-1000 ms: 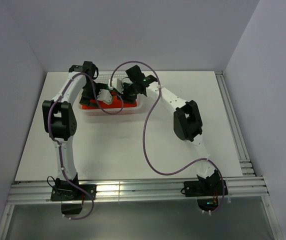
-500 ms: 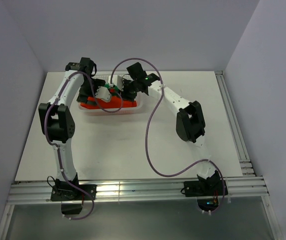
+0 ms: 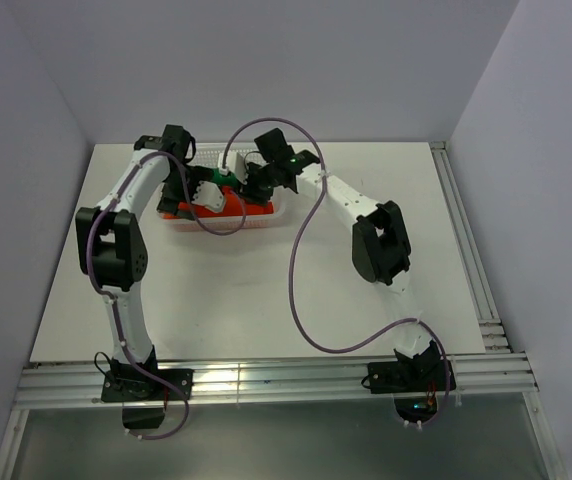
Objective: Roll the t-shirts
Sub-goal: Place the rolled tshirt into the container
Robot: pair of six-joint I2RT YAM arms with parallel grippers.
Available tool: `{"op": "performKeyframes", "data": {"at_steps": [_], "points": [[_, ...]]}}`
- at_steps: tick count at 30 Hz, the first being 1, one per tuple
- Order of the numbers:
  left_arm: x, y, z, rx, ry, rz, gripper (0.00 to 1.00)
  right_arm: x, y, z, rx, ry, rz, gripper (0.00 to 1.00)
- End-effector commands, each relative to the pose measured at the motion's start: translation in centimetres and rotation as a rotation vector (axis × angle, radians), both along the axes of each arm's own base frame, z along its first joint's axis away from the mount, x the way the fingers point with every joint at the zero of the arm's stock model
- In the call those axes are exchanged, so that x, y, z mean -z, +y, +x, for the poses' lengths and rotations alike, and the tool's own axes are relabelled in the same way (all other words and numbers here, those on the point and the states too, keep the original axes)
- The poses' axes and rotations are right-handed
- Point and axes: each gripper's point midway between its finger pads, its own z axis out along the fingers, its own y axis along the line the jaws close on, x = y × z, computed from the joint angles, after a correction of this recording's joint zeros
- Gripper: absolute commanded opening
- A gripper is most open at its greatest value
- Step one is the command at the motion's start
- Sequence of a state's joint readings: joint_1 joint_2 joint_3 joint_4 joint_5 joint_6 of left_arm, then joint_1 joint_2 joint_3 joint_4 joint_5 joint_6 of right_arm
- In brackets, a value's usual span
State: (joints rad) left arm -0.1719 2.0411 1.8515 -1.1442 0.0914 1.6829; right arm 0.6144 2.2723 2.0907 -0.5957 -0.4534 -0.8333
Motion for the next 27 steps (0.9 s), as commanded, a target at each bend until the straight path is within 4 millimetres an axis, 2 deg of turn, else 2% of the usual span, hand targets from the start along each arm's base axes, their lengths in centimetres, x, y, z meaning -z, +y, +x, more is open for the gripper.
{"op": "performKeyframes", "data": {"at_steps": [1,2,4,11,15,20,21,24,25,27], "points": [[-0.1,-1.6,1.9,-0.001,-0.070,-0.067,0.99,-4.1,0.1,0.1,-0.004,-0.052,0.080,0.58],[0.7,-1.7,1.9,-0.002,-0.070,-0.068,0.99,-4.2,0.2,0.1,-0.004,-0.052,0.083,0.58],[0.9,-1.7,2.6,0.005,-0.112,-0.063,0.99,-4.3,0.2,0.2,-0.003,-0.054,0.089,0.58],[4.4,-1.3,1.5,-0.026,-0.039,-0.036,0.99,-4.4,0.3,0.2,-0.001,-0.055,0.101,0.58],[5.7,-1.0,1.2,-0.040,-0.041,-0.021,0.99,-4.1,0.1,0.2,-0.002,-0.048,0.102,0.58],[5.1,-1.2,1.4,-0.037,-0.063,-0.023,0.99,-4.1,0.1,0.4,0.008,-0.050,0.103,0.58],[4.9,-1.1,0.7,-0.038,-0.038,-0.018,0.99,-4.3,0.1,0.4,0.008,-0.050,0.103,0.58],[3.1,-1.0,0.9,-0.034,-0.036,-0.011,0.99,-4.7,-0.1,0.6,0.006,-0.044,0.108,0.58],[2.9,-1.0,0.3,-0.031,-0.004,-0.007,1.00,-4.9,-0.1,0.7,0.006,-0.047,0.114,0.59],[1.4,-1.2,1.0,-0.033,-0.032,-0.023,1.00,-5.2,-0.1,0.7,0.004,-0.047,0.124,0.59]]}}
